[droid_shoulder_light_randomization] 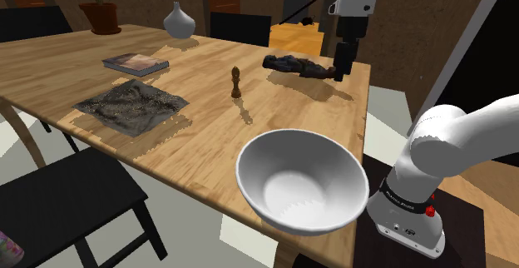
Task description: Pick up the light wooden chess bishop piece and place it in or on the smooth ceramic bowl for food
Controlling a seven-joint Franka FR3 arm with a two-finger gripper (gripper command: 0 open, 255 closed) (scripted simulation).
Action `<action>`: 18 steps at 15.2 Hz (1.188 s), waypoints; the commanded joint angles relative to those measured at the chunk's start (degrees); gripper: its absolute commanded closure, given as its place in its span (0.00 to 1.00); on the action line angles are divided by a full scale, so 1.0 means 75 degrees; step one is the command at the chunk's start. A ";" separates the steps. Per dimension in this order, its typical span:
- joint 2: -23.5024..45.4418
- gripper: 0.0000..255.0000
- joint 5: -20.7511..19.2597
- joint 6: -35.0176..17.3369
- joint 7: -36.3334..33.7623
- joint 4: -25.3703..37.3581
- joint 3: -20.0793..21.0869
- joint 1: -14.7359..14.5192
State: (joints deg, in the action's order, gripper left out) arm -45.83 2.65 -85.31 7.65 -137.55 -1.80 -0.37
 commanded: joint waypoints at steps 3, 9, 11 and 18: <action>0.0356 0.00 0.0147 -0.0386 -0.0168 0.0160 0.0210 -0.0103; 0.1504 0.00 0.0425 -0.1436 -0.0659 0.0836 0.0819 -0.0347; 0.1908 0.00 0.0460 -0.1743 -0.0825 0.1124 0.1015 -0.0407; 0.3382 0.00 0.0330 -0.2620 -0.1455 0.2374 0.1677 -0.0557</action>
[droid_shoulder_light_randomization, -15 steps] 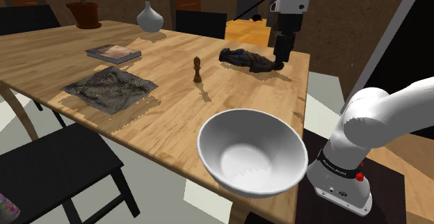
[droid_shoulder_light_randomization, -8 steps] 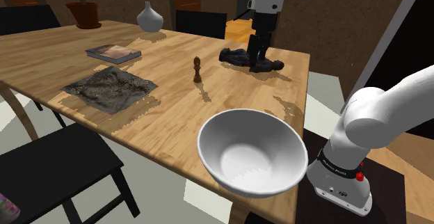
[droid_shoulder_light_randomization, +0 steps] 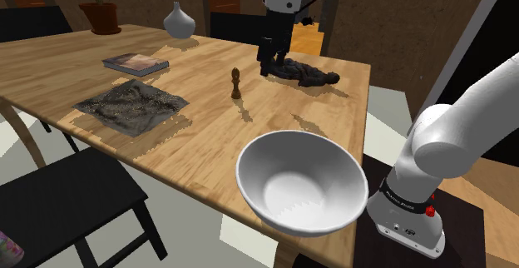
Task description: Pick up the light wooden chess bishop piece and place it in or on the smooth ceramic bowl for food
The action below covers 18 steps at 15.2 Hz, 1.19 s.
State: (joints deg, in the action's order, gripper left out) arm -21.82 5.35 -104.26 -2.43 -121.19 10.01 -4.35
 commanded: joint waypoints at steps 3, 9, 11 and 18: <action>0.0843 0.00 -0.0217 -0.0362 -0.0414 0.0845 0.0376 -0.0076; 0.1791 0.00 -0.0602 -0.0806 -0.0856 0.1660 0.0714 -0.0171; 0.1831 0.00 -0.0613 -0.1005 -0.0864 0.1500 0.0720 -0.0172; 0.1919 0.00 -0.0637 -0.1358 -0.0881 0.1231 0.0732 -0.0173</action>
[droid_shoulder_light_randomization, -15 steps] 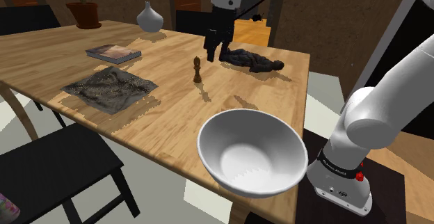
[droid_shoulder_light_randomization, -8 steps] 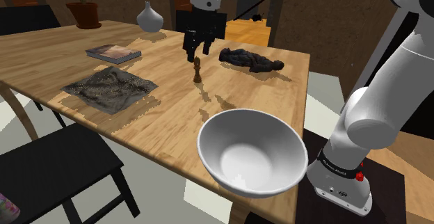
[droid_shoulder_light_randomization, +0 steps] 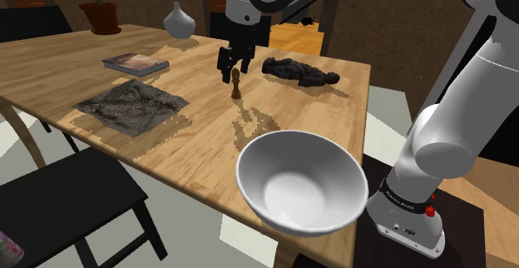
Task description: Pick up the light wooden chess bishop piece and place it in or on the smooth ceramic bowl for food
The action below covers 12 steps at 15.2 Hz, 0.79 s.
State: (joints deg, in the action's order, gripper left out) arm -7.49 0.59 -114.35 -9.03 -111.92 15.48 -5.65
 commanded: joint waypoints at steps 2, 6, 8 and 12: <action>0.0007 0.00 -0.0002 -0.0013 -0.0002 -0.0004 0.0001 0.0000; 0.0007 1.00 -0.0002 -0.0011 -0.0002 -0.0004 0.0001 0.0000; 0.0007 1.00 -0.0002 -0.0011 -0.0002 -0.0004 0.0001 0.0000; 0.0007 1.00 -0.0002 -0.0013 -0.0002 -0.0005 0.0001 0.0000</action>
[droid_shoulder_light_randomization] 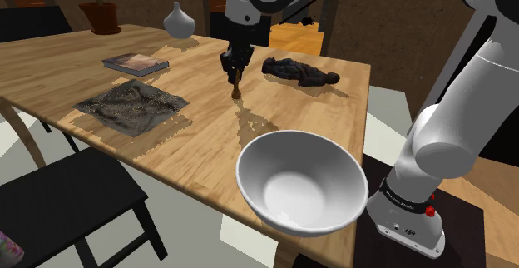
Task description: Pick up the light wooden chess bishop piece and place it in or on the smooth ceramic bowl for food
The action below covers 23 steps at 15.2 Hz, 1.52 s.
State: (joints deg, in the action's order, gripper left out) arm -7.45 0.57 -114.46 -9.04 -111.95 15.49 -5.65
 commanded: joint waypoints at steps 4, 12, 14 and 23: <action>-0.0003 1.00 0.0002 0.0103 0.0003 0.0096 -0.0001 0.0000; 0.0019 1.00 -0.0005 0.0927 0.0012 0.0941 -0.0011 0.0009; 0.0042 1.00 -0.0012 0.1135 0.0010 0.1172 -0.0012 0.0011; 0.0241 1.00 -0.0068 0.2096 -0.0013 0.2325 0.0001 0.0014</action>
State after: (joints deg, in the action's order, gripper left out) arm -5.93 0.15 -99.59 -9.09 -95.62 15.47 -5.54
